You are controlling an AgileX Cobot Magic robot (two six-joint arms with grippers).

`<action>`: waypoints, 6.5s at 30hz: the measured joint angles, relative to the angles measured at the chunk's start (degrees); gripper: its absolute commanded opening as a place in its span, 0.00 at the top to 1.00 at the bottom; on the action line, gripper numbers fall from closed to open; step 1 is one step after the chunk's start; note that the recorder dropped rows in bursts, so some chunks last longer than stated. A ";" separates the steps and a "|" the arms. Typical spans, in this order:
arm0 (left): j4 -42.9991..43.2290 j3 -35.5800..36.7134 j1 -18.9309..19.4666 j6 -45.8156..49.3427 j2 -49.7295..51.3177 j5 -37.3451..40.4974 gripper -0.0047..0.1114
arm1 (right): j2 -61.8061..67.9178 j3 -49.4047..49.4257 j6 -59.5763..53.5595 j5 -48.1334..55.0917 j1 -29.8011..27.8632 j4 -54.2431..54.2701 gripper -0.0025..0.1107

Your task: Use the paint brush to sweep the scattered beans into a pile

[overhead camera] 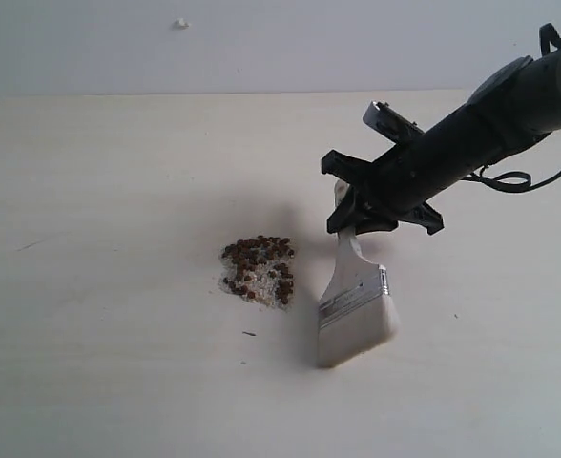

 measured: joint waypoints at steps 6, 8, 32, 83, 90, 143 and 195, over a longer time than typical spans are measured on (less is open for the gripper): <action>0.00 0.00 0.00 0.00 0.00 0.00 0.96 | 0.00 0.00 -0.27 -3.84 0.00 -1.41 0.68; 0.00 0.00 0.00 0.00 0.00 0.00 0.96 | 0.00 0.00 -0.27 -4.21 0.00 -1.66 0.58; 0.00 0.00 0.00 0.00 0.00 0.00 0.96 | -22.56 3.48 11.89 -20.51 0.00 -21.76 0.98; 0.00 0.00 0.00 0.00 0.00 0.00 0.96 | -68.93 45.97 1.21 -49.89 0.00 -16.69 0.98; 0.00 0.00 0.00 0.00 0.00 0.00 0.96 | -83.31 51.92 -0.51 -49.24 -0.04 -16.69 0.98; 0.00 0.00 0.00 0.00 0.00 0.00 0.96 | -119.23 67.33 40.01 -24.87 -13.72 -62.65 0.98; 0.00 0.00 0.00 0.00 0.00 0.00 0.96 | -119.61 67.33 40.25 -20.43 -13.72 -62.65 0.98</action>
